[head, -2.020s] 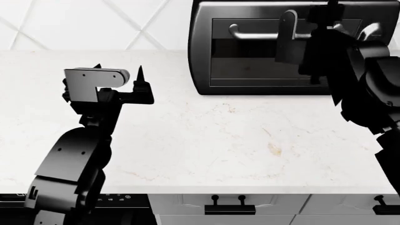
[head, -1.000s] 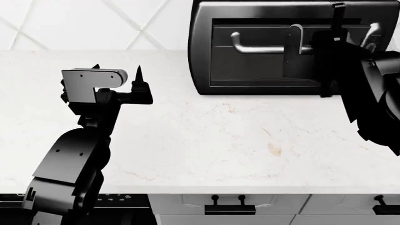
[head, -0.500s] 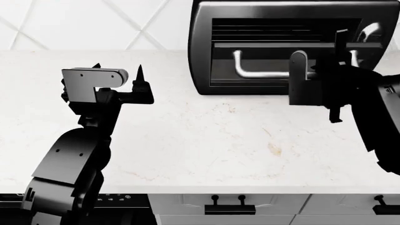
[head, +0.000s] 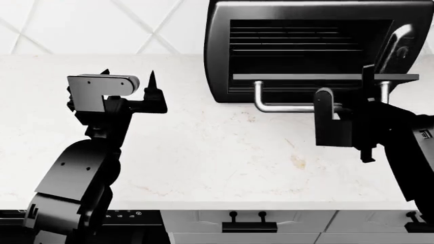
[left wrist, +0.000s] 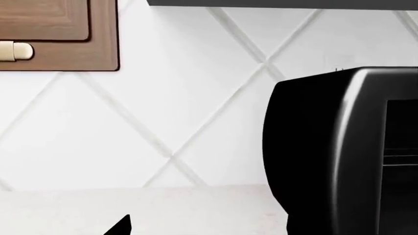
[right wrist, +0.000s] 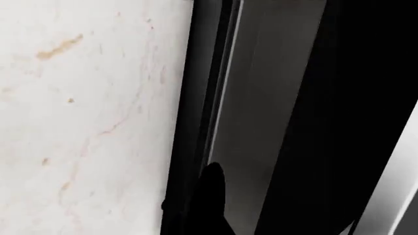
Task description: Open the toaster oven door.
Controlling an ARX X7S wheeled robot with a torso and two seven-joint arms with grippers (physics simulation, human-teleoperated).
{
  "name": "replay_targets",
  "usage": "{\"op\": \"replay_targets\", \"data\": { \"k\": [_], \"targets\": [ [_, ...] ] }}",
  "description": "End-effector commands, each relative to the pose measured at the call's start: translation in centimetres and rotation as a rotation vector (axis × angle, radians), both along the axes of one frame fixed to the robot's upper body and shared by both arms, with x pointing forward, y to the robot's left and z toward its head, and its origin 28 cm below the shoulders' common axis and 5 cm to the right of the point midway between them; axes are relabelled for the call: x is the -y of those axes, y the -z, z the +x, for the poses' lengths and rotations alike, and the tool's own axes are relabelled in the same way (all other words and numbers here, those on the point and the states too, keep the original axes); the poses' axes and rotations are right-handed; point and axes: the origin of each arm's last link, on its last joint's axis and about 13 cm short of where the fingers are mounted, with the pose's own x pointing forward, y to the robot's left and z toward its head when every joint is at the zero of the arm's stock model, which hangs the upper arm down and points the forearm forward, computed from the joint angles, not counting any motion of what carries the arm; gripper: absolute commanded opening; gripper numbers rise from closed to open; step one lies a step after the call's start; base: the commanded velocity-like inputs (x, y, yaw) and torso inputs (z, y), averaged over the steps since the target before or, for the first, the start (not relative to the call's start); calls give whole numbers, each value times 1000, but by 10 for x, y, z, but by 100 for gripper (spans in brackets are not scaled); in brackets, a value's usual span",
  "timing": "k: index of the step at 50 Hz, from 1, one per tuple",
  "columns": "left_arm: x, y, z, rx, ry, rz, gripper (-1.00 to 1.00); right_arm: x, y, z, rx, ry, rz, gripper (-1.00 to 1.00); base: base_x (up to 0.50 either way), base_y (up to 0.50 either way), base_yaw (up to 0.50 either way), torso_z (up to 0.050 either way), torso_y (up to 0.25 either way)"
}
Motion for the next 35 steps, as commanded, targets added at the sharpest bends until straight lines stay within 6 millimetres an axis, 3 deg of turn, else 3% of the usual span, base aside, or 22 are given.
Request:
{"op": "replay_targets", "data": {
  "k": [1,29,35],
  "targets": [
    [0,1,0,-1,0,-1,100,2,-4,-16,40,0,-10,-100,-12,0,-4,0,12],
    [2,2,1,-5,5,7,100,6,34,-37,-7,19,25,-100,-3,0,-3,1,3],
    [2,4,1,-6,4,6,100,6,44,-31,-32,22,29,-100,-2,0,-3,0,2]
  ]
}}
